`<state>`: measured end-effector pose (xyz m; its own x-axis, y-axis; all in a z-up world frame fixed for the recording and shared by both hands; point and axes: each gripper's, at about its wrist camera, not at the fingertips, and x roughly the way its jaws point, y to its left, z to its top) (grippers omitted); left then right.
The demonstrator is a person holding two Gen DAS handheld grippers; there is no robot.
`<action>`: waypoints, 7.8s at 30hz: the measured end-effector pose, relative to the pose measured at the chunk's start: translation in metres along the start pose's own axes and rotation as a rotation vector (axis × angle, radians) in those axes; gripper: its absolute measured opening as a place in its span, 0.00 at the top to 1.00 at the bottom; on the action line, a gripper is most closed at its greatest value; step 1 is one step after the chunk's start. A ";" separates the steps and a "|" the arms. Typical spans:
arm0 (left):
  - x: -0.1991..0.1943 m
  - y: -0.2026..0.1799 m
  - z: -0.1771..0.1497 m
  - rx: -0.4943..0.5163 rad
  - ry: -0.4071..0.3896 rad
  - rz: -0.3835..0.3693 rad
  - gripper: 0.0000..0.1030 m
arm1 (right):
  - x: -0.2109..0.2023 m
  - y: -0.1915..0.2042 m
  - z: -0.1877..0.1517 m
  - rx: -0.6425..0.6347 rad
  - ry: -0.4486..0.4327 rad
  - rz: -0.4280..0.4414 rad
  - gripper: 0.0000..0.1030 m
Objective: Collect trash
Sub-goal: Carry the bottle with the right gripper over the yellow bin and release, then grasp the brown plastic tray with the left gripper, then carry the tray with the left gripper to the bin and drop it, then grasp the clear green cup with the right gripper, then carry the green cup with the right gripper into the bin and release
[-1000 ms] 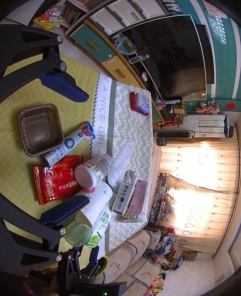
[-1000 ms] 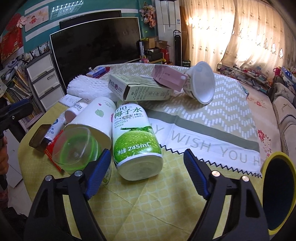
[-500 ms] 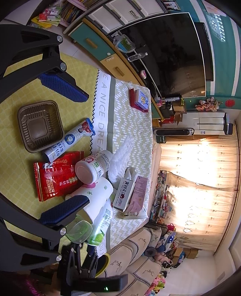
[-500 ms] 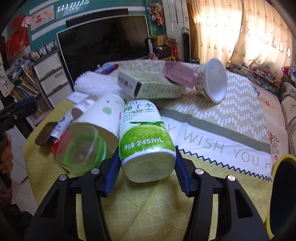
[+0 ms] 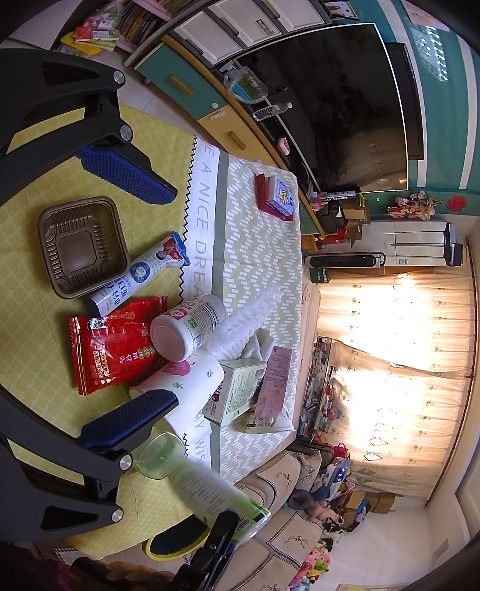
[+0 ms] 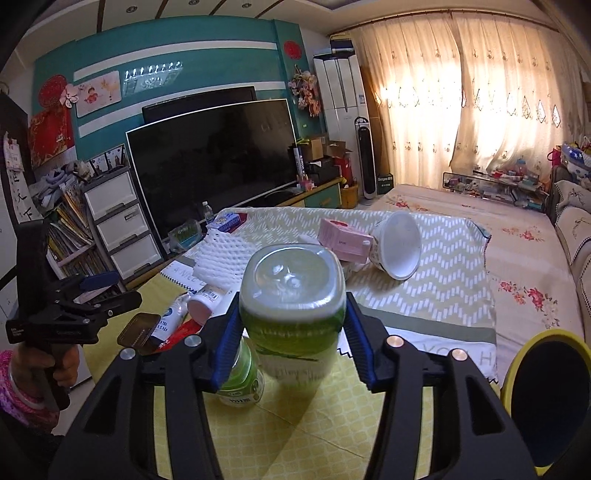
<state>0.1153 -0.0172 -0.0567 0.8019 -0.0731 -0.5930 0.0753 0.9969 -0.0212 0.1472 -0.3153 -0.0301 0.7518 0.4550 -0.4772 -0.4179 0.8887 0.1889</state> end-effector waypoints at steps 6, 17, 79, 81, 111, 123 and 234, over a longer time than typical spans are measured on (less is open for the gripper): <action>-0.001 0.000 0.000 0.001 -0.002 0.000 0.04 | 0.000 0.000 -0.001 0.009 0.008 -0.002 0.52; -0.001 -0.006 0.000 0.012 0.000 -0.006 0.04 | -0.007 -0.003 -0.002 0.024 -0.010 -0.001 0.52; 0.017 0.020 -0.042 0.038 0.157 0.108 0.04 | -0.007 -0.081 -0.030 0.253 -0.174 -0.474 0.33; 0.019 0.022 -0.046 0.045 0.179 0.109 0.04 | -0.007 -0.081 -0.031 0.254 -0.176 -0.479 0.32; 0.046 0.044 -0.068 -0.074 0.205 0.102 0.32 | 0.007 -0.088 -0.032 0.275 -0.139 -0.451 0.31; -0.003 0.040 -0.036 -0.022 0.072 0.075 0.32 | 0.006 -0.087 -0.032 0.277 -0.157 -0.441 0.31; -0.004 -0.015 -0.003 -0.039 -0.021 -0.130 0.05 | 0.058 0.061 -0.054 0.014 0.182 -0.024 0.52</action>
<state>0.1094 -0.0315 -0.0569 0.7989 -0.2023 -0.5664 0.1566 0.9792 -0.1288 0.1375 -0.2378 -0.0928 0.6562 0.4170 -0.6289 -0.3932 0.9003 0.1868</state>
